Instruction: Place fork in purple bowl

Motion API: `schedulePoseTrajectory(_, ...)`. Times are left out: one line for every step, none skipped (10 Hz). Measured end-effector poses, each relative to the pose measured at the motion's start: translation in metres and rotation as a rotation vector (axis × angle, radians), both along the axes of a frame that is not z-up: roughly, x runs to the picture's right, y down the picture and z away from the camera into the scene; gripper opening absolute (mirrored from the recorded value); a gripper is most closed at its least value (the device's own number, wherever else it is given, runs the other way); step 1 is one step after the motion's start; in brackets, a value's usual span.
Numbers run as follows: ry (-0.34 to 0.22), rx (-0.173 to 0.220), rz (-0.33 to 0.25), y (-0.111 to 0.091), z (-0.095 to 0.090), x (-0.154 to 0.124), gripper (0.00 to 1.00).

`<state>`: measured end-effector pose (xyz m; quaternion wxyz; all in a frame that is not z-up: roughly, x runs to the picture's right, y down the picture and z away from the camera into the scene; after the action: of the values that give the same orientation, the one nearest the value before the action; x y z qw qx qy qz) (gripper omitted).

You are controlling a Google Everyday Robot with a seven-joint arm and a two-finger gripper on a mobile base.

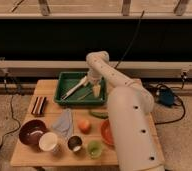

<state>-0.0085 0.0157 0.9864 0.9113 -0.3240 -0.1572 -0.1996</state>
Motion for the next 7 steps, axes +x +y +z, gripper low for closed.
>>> schedulePoseTrajectory(0.006,-0.007,0.000,0.0026,0.0010,0.0007,0.80)
schedulePoseTrajectory(0.010,-0.013,0.000,0.0042,0.0011,0.0021,0.80)
schedulePoseTrajectory(0.013,-0.018,-0.001,0.0051,0.0008,0.0039,0.80)
schedulePoseTrajectory(0.019,-0.025,-0.007,0.0062,0.0003,0.0058,0.80)
schedulePoseTrajectory(0.021,-0.032,-0.015,0.0069,0.0003,0.0054,0.80)
schedulePoseTrajectory(0.022,-0.037,-0.026,0.0078,0.0006,0.0051,0.80)
schedulePoseTrajectory(0.027,-0.066,-0.054,0.0112,0.0019,0.0039,0.80)
